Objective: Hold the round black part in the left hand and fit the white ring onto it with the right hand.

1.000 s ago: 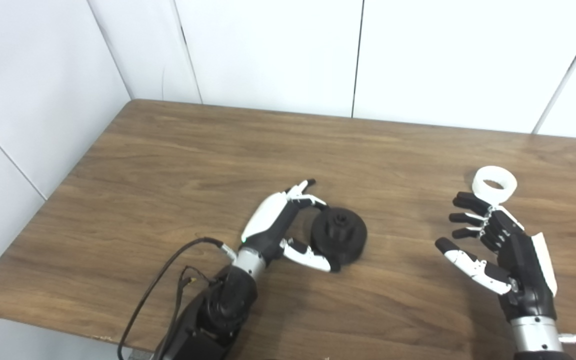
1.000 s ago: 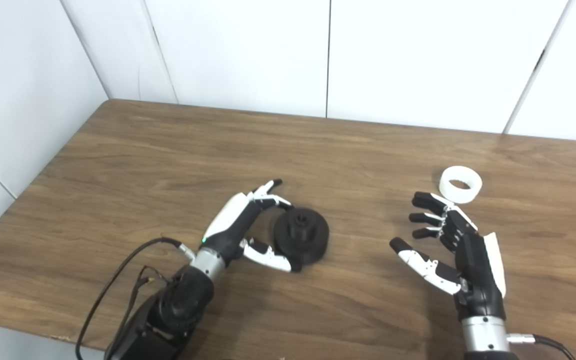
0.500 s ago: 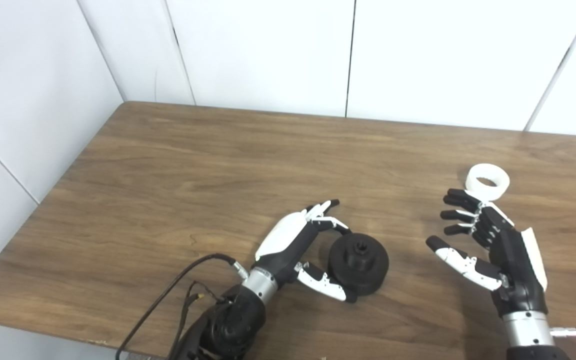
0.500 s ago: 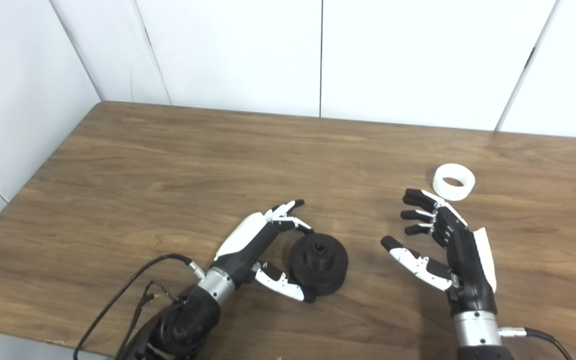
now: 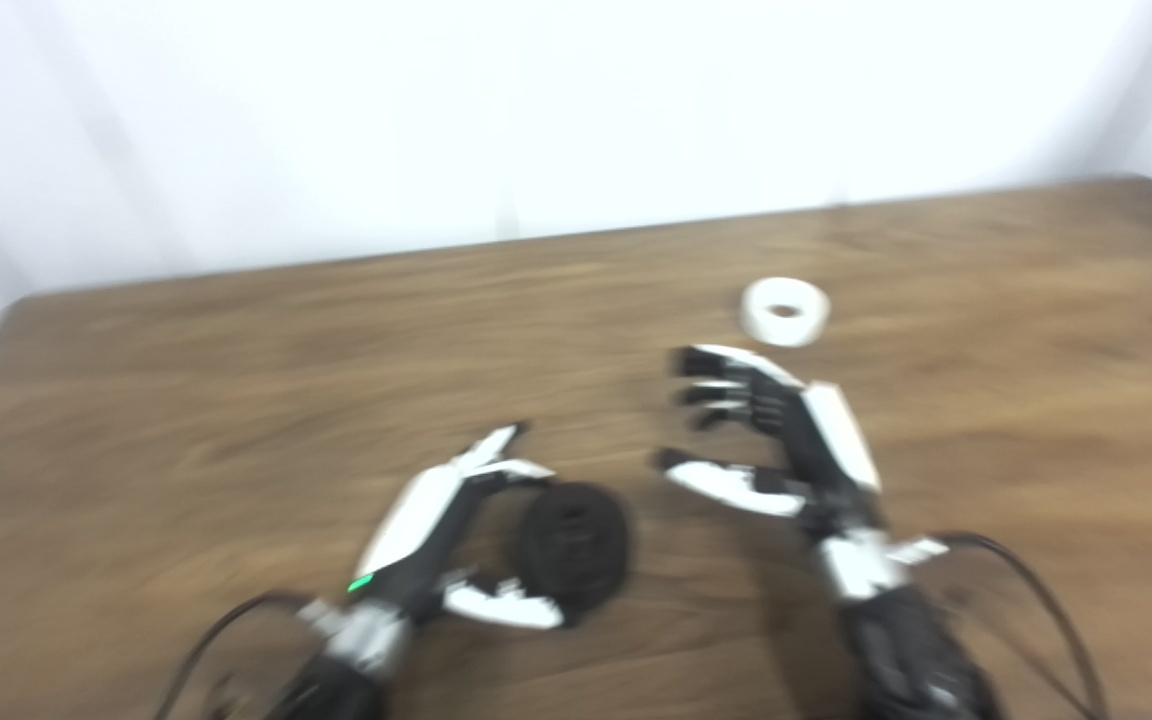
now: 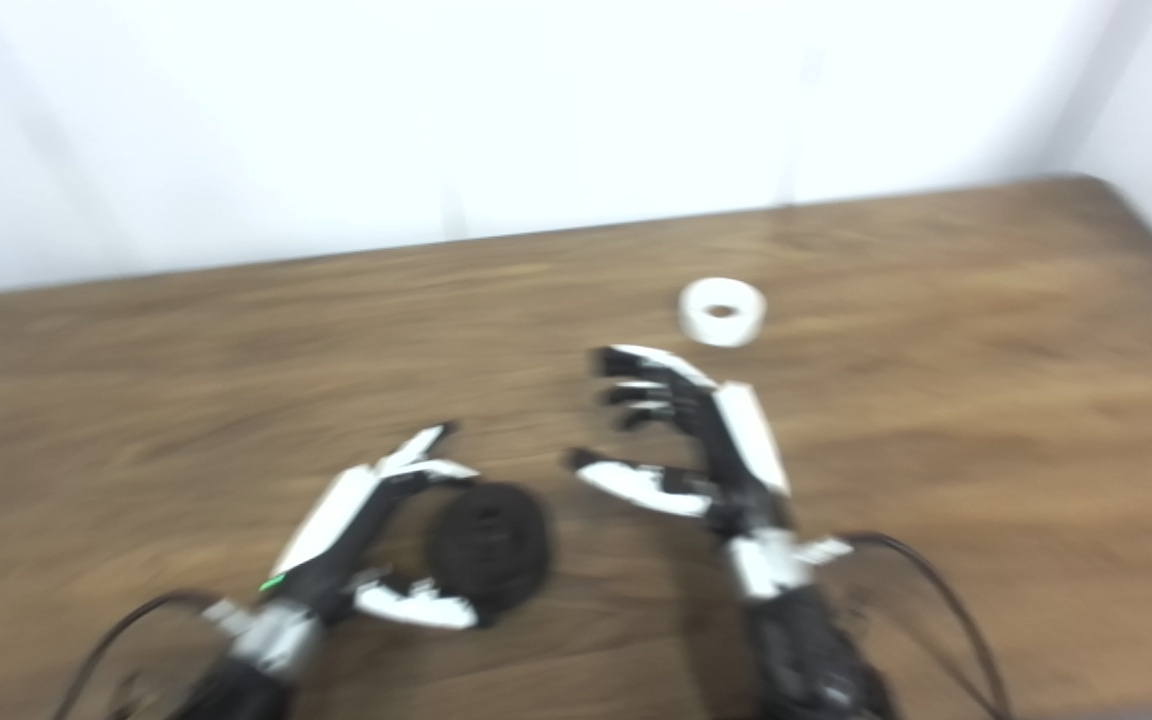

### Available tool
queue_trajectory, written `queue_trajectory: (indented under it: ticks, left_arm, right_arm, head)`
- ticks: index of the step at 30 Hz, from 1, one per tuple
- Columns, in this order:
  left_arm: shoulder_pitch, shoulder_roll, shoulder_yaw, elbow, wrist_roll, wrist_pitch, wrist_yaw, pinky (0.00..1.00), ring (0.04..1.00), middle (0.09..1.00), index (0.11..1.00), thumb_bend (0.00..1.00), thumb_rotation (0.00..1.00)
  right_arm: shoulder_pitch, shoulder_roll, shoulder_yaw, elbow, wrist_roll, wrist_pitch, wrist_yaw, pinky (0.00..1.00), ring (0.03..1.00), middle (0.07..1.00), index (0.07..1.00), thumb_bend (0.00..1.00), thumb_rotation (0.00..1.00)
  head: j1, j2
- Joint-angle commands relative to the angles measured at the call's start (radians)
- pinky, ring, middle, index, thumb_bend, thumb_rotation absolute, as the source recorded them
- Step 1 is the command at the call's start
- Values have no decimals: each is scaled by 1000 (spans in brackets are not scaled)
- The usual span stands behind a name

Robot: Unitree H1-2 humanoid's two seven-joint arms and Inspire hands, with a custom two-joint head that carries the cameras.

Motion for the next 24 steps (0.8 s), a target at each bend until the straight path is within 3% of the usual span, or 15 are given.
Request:
queue_trajectory:
  ticks: [1,7,15,19,22,24]
  left_arm:
    - [6,31,25,-21,-28,10,-27,1000,1000,1000,581,977,203]
    - [11,55,53,-34,-59,7,-62,1000,1000,1000,586,977,167]
    - [16,62,74,-32,-83,-9,-75,1000,1000,999,579,978,151]
    - [18,60,76,-32,-79,-11,-80,1000,1000,1000,579,971,145]
    - [20,53,75,-33,-70,-6,-84,1000,1000,1000,580,975,146]
    - [22,50,73,-35,-65,-4,-84,1000,1000,1000,580,975,144]
  right_arm:
    - [5,64,23,-19,-7,-13,-23,544,667,749,743,628,178]
    - [-7,98,59,-3,-69,7,-52,549,679,752,748,623,204]
    - [-8,113,73,21,-95,-2,-78,540,668,748,745,634,244]
    - [-19,105,61,18,-82,-1,-79,539,677,757,748,632,228]
    - [-42,90,26,8,-82,-9,-97,550,684,748,741,614,160]
    - [-53,83,0,3,-102,-9,-116,532,667,744,737,614,167]
  head:
    - [-26,-6]
    - [-85,-21]
    - [-103,-29]
    - [-93,-30]
    - [-88,-32]
    - [-85,-31]
